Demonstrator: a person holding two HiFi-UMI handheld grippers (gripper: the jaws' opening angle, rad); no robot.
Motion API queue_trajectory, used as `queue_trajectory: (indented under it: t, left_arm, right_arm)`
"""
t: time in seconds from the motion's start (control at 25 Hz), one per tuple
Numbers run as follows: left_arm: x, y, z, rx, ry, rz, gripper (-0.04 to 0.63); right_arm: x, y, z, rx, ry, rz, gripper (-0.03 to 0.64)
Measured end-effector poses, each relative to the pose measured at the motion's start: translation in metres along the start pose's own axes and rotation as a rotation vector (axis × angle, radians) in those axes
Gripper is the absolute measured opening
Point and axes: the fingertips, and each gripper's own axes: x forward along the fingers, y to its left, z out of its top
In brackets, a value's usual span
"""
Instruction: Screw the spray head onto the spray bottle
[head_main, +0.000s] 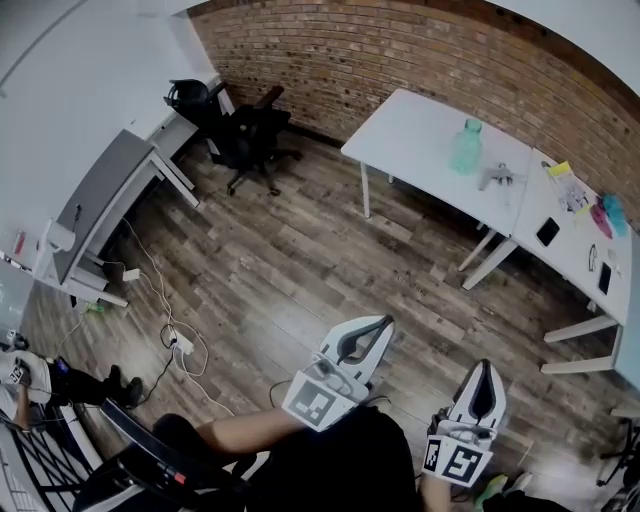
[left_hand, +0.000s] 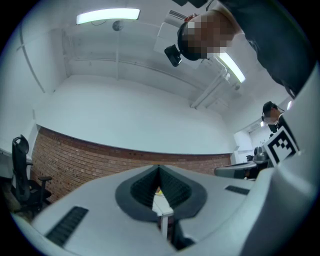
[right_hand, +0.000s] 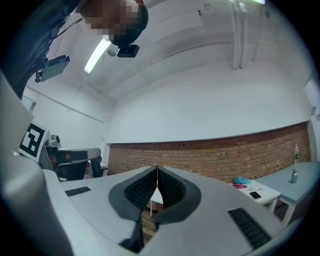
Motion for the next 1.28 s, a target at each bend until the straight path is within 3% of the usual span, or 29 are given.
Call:
queue_trajectory:
  t: [0.68, 0.84, 1.04, 1.28]
  left_arm:
    - [0.007, -0.048, -0.022, 0.044, 0.047, 0.032, 0.002]
    - [0.022, -0.042, -0.024, 0.074, 0.009, 0.021, 0.002]
    - [0.053, -0.032, -0.037, 0.005, 0.039, -0.008, 0.002]
    - [0.093, -0.012, -0.04, -0.015, 0.012, -0.042, 0.002]
  right_arm:
    - [-0.037, -0.054, -0.045, 0.07, 0.062, -0.005, 0.009]
    - [-0.027, -0.063, -0.045, 0.072, 0.057, -0.013, 0.009]
    - [-0.005, -0.071, -0.045, 0.045, 0.053, -0.02, 0.009]
    - [0.037, -0.084, -0.043, 0.01, 0.075, -0.051, 0.009]
